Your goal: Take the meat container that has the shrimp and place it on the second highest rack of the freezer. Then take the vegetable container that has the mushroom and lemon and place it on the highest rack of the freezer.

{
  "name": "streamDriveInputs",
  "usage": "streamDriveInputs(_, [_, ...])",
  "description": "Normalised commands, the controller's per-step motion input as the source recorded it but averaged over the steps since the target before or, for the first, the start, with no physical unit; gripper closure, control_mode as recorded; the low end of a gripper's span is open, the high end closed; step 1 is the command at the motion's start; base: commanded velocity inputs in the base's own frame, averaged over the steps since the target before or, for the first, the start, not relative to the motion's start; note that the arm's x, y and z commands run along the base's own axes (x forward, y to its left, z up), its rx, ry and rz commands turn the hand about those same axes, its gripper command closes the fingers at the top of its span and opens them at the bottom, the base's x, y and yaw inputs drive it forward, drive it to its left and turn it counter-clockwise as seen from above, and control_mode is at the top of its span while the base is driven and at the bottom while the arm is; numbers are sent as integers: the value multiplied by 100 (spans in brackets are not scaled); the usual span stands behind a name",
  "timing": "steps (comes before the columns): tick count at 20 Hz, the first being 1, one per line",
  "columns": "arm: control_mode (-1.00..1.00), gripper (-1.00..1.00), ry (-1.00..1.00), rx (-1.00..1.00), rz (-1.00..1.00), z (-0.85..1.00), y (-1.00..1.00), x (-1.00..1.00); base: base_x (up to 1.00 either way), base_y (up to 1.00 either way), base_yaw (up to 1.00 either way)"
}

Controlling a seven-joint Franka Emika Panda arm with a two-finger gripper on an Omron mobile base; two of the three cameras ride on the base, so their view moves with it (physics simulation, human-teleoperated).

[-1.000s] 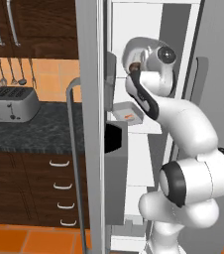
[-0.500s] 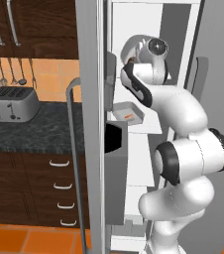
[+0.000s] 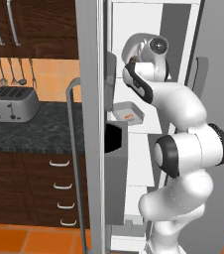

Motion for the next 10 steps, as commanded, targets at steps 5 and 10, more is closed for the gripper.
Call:
streamDriveInputs(5, [-100,100,0,0,0,0,0,0,0,0,0])
streamDriveInputs(10, [-100,-100,0,0,0,0,0,0,0,0,0])
